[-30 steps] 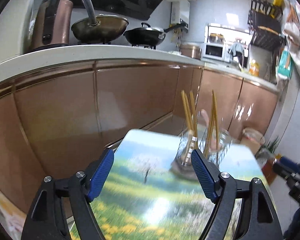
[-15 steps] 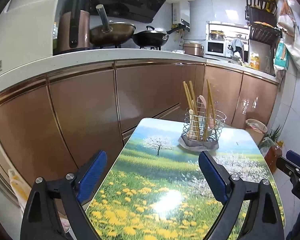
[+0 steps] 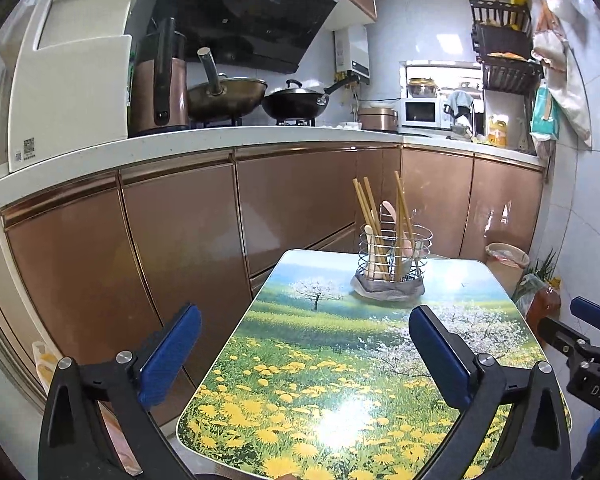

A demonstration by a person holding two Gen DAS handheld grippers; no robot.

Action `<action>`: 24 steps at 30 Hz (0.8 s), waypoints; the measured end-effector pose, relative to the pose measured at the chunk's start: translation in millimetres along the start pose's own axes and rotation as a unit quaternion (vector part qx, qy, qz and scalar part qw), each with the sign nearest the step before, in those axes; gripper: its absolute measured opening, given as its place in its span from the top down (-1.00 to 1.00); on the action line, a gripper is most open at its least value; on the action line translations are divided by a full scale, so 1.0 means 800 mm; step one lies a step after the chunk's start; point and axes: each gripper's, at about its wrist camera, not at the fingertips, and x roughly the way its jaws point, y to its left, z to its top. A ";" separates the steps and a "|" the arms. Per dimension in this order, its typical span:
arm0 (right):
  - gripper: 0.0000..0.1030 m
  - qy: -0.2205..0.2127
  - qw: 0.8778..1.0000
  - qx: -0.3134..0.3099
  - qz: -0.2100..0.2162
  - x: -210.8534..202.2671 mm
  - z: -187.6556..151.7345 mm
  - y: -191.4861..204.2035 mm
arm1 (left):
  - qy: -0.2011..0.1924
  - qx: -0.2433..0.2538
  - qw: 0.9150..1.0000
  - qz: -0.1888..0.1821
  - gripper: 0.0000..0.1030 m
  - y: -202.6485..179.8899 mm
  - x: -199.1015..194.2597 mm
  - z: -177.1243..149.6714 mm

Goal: Organize utensils

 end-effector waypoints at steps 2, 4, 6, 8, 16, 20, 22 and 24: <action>-0.41 -0.002 1.000 -0.005 0.000 -0.003 0.000 0.006 | 0.000 -0.002 1.000 -0.004 -0.99 0.000 -0.005 -0.002; -0.44 -0.008 1.000 -0.005 0.002 -0.008 0.000 0.009 | -0.003 -0.001 1.000 -0.004 -0.99 -0.001 -0.011 -0.004; -0.47 -0.012 1.000 -0.006 0.004 -0.013 0.001 0.012 | -0.006 -0.001 1.000 -0.002 -0.99 -0.001 -0.016 -0.004; -0.50 -0.017 1.000 -0.007 0.003 -0.016 0.002 0.014 | -0.010 -0.002 1.000 -0.002 -0.99 -0.002 -0.020 -0.003; -0.52 -0.025 1.000 0.009 -0.006 -0.019 0.001 0.004 | -0.017 0.009 1.000 0.009 -0.99 -0.009 -0.026 -0.004; -0.52 -0.028 0.999 0.010 -0.014 -0.017 0.002 -0.001 | -0.013 0.012 1.000 0.011 -0.99 -0.013 -0.021 -0.005; -0.52 -0.029 0.999 0.009 -0.018 -0.016 0.003 -0.002 | -0.012 0.014 1.000 0.012 -0.99 -0.016 -0.019 -0.006; -0.52 -0.031 0.999 0.008 -0.022 -0.016 0.004 -0.003 | -0.010 0.013 1.000 0.012 -0.99 -0.016 -0.016 -0.006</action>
